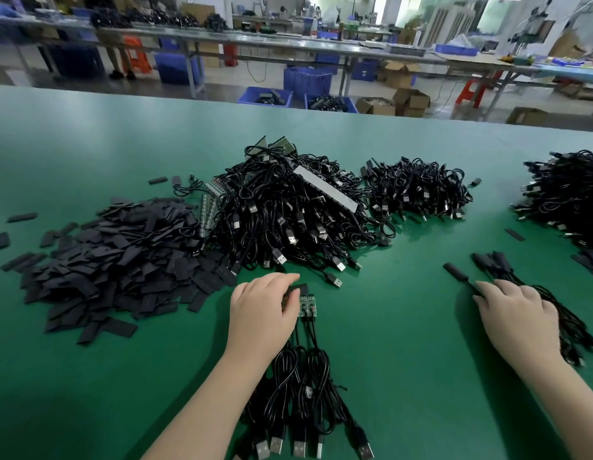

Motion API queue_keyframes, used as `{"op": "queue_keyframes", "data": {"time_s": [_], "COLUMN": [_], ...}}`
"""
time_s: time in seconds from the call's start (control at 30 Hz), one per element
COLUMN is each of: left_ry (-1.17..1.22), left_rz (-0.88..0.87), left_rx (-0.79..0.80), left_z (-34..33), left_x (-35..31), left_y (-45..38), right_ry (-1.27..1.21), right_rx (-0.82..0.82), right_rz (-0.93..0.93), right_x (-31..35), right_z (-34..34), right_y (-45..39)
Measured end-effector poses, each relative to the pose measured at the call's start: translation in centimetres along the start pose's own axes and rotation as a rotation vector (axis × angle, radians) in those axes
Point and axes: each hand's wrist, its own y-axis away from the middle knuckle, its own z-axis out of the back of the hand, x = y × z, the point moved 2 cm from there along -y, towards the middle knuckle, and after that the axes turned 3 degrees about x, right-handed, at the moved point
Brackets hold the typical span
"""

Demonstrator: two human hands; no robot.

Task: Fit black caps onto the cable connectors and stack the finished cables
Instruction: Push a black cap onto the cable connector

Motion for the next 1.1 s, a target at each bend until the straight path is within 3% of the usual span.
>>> {"op": "queue_keyframes", "data": {"time_s": [0.13,0.23,0.33,0.5,0.6,0.7,0.77,1.1], "left_ry": [-0.064,-0.090,-0.083,-0.019,0.055,0.113,0.131,0.199], "left_rz": [0.041,0.052,0.033,0.009,0.021,0.007,-0.024,-0.113], "left_rx": [0.077,0.108,0.114,0.136,0.078,0.006,0.008,0.065], "left_z": [-0.6,-0.8,-0.8,-0.7,-0.4,-0.1,0.2,2.1], "left_x": [0.3,0.4,0.5,0.6,0.6,0.5,0.3,-0.1], "left_y": [-0.3,-0.4,-0.4,-0.4,-0.4,-0.3,-0.3,-0.4], "right_ry": [-0.298,-0.669,-0.811,-0.831,-1.016,-1.371,-1.463,-1.393], "right_rx": [-0.176,0.086,0.295,0.471,0.550,0.543,0.507,0.322], "right_rz": [0.088,0.276,0.378,0.288,0.182,0.026,0.002,0.223], "right_x": [4.6,10.8,15.9,20.0,20.5,20.2,20.0,18.7], "right_z": [3.4,4.6,4.6,4.5,4.3,4.5,4.4,5.4], "right_y": [2.4,5.0,6.6,6.6,6.4,6.4,6.5,6.4]}}
